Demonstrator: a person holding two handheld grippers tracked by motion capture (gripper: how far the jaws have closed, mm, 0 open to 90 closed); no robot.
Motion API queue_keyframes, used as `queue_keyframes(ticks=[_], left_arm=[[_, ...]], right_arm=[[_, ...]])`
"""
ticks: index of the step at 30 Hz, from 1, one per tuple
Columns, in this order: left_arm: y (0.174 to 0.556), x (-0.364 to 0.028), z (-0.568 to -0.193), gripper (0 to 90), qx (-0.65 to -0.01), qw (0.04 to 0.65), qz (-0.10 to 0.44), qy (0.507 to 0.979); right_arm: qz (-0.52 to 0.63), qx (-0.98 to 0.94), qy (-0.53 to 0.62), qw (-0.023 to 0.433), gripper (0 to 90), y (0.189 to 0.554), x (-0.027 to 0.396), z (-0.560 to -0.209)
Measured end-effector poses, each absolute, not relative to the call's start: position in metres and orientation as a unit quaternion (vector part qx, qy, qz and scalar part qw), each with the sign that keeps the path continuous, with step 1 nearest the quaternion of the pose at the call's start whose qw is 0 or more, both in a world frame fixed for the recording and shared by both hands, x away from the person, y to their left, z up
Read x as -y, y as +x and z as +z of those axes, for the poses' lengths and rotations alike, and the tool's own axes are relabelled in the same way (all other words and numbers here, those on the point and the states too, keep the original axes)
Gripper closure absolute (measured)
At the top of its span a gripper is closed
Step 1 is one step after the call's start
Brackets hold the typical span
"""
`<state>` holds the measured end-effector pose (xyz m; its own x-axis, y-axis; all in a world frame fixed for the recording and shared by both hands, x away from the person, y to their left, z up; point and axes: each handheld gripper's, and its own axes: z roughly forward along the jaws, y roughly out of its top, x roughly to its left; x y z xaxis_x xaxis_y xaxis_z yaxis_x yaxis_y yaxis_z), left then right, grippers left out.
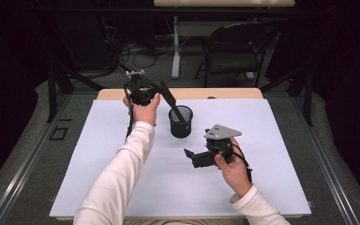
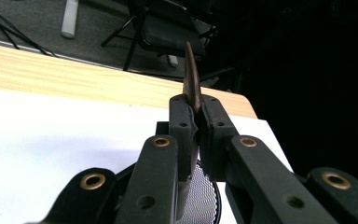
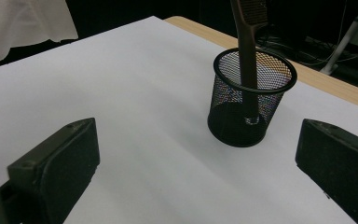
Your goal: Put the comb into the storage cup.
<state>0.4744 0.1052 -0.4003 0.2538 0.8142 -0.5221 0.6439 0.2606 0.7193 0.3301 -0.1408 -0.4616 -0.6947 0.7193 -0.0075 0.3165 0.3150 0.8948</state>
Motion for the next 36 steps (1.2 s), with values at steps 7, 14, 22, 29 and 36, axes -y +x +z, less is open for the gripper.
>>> queue_keyframes(ticks=[7, 14, 22, 29, 36], left_arm=[[0.475, -0.104, -0.403, 84.4, -0.604, 0.513, 0.081, 0.605], [0.475, -0.103, -0.405, 84.4, -0.604, 0.514, 0.078, 0.604], [0.475, -0.102, -0.406, 84.4, -0.605, 0.514, 0.078, 0.603], [0.475, -0.102, -0.409, 84.4, -0.606, 0.511, 0.077, 0.605], [0.476, -0.102, -0.413, 84.4, -0.609, 0.509, 0.074, 0.603]], right_arm=[[0.483, -0.784, 0.330, 0.207, 0.0, 0.330, 0.141, -0.462], [0.483, -0.785, 0.330, 0.206, 0.0, 0.330, 0.140, -0.462], [0.482, -0.786, 0.328, 0.205, 0.0, 0.330, 0.140, -0.462], [0.482, -0.787, 0.328, 0.204, 0.0, 0.330, 0.140, -0.462], [0.481, -0.787, 0.327, 0.206, 0.0, 0.330, 0.140, -0.462]])
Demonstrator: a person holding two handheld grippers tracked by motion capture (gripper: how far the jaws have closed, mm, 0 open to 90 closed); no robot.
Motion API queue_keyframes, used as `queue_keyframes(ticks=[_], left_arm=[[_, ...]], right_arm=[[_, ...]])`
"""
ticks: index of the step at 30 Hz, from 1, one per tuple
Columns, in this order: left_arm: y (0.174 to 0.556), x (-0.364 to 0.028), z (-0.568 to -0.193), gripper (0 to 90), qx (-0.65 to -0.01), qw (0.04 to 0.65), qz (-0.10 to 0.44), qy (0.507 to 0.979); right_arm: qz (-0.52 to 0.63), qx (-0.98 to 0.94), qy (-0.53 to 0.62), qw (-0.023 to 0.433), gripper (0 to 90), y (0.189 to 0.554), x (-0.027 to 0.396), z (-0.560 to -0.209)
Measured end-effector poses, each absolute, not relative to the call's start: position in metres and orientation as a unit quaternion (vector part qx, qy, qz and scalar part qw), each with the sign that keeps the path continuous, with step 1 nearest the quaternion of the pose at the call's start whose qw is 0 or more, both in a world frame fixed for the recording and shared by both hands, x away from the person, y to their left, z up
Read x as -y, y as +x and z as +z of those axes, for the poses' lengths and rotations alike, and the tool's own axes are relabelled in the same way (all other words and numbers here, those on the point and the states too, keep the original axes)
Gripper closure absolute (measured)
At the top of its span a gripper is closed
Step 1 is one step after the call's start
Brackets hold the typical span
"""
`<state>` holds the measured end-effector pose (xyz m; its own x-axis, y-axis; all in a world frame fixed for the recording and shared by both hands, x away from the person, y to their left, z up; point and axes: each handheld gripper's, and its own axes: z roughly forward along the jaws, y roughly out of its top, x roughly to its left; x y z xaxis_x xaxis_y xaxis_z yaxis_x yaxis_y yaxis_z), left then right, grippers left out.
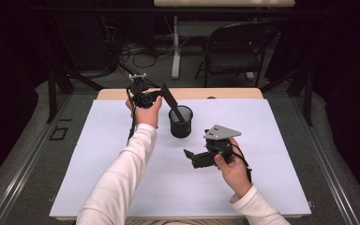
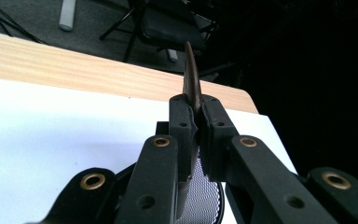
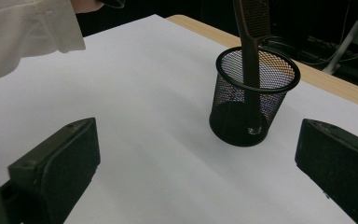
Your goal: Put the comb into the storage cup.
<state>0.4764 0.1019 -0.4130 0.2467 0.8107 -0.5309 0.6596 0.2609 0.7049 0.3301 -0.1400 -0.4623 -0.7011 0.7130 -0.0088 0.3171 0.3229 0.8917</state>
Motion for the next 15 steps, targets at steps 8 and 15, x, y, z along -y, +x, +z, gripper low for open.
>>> queue_keyframes(ticks=[8, 15], left_arm=[[0.4769, -0.1036, -0.4163, 84.4, -0.612, 0.509, 0.072, 0.601], [0.4775, -0.1036, -0.4195, 84.3, -0.615, 0.508, 0.068, 0.600]], right_arm=[[0.481, -0.786, 0.329, 0.205, 0.0, 0.3302, 0.1406, -0.4622], [0.481, -0.787, 0.328, 0.205, 0.0, 0.3303, 0.1402, -0.4624]])
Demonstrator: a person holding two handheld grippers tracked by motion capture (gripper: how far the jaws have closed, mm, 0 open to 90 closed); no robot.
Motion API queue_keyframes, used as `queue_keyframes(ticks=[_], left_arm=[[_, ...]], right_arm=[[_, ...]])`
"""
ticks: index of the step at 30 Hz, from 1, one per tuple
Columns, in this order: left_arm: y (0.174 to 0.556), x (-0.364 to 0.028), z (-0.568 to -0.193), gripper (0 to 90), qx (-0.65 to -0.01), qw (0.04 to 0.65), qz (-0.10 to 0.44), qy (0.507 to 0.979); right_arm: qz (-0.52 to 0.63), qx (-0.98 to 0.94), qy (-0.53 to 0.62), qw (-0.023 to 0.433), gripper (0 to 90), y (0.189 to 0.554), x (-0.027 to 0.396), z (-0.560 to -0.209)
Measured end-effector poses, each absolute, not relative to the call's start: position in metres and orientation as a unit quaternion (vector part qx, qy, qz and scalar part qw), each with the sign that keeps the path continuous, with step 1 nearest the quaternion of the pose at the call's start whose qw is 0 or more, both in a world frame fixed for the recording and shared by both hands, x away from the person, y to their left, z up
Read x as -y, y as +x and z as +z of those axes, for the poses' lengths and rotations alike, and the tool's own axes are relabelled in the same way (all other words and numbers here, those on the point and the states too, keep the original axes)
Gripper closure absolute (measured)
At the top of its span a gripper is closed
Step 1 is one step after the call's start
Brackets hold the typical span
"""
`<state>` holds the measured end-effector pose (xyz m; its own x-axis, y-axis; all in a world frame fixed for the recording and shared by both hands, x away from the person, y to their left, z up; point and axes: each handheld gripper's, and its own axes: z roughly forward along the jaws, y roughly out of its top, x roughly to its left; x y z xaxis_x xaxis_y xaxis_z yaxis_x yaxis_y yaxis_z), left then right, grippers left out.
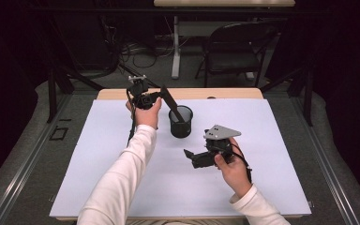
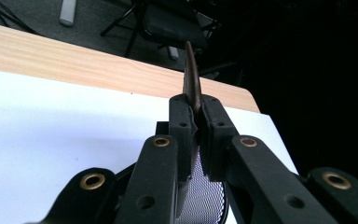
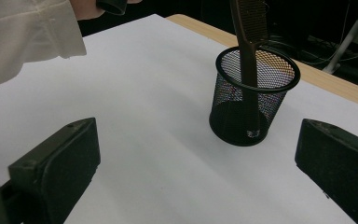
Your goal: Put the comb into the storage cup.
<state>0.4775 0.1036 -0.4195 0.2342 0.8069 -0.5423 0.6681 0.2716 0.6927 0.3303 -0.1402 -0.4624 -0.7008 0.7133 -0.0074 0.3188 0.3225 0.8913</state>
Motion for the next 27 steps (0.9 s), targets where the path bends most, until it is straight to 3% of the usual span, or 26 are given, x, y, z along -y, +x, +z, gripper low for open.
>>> queue_keyframes(ticks=[27], left_arm=[[0.479, -0.115, -0.427, 83.5, -0.632, 0.503, 0.059, 0.587]], right_arm=[[0.481, -0.788, 0.328, 0.203, 0.0, 0.331, 0.139, -0.463]])
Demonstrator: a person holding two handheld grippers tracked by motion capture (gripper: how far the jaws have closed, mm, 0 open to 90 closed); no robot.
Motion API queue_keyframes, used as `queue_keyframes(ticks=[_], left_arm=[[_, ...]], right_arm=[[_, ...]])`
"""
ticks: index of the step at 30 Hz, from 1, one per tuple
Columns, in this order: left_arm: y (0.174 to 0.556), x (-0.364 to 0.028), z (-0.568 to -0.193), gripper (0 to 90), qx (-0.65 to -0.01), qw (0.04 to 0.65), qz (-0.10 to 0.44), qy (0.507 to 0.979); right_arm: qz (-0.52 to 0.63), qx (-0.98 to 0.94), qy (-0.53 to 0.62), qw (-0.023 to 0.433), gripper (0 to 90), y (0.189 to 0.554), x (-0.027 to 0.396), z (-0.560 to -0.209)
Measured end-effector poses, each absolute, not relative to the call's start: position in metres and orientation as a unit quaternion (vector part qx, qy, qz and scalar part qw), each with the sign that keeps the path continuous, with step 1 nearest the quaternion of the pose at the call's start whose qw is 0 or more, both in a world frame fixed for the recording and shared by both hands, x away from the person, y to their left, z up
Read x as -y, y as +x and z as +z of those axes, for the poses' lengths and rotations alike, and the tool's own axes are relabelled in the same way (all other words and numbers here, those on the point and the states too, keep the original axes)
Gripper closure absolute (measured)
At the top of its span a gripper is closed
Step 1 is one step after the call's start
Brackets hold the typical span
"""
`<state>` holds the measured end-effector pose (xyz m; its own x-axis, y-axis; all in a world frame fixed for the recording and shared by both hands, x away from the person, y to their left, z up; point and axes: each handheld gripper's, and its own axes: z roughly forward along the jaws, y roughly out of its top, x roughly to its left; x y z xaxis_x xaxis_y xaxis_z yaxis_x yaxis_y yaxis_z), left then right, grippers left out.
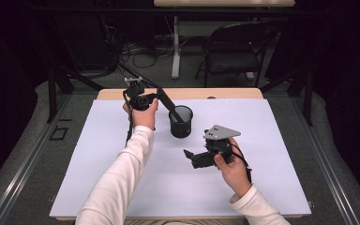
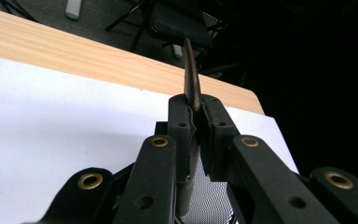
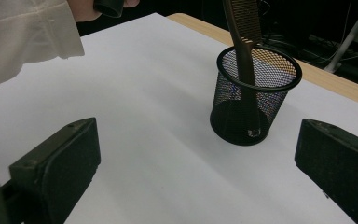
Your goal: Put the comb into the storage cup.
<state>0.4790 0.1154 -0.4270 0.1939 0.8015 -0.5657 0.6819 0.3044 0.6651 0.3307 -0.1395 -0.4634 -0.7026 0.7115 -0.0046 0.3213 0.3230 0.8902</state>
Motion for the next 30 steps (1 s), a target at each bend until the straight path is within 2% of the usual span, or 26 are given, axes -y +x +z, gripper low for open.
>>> queue_keyframes(ticks=[24, 30], left_arm=[[0.480, -0.126, -0.433, 82.6, -0.641, 0.501, 0.057, 0.579], [0.479, -0.126, -0.432, 76.9, -0.638, 0.508, 0.053, 0.577]], right_arm=[[0.479, -0.788, 0.329, 0.203, 0.3, 0.331, 0.140, -0.464], [0.479, -0.788, 0.329, 0.203, 0.4, 0.331, 0.139, -0.464]])
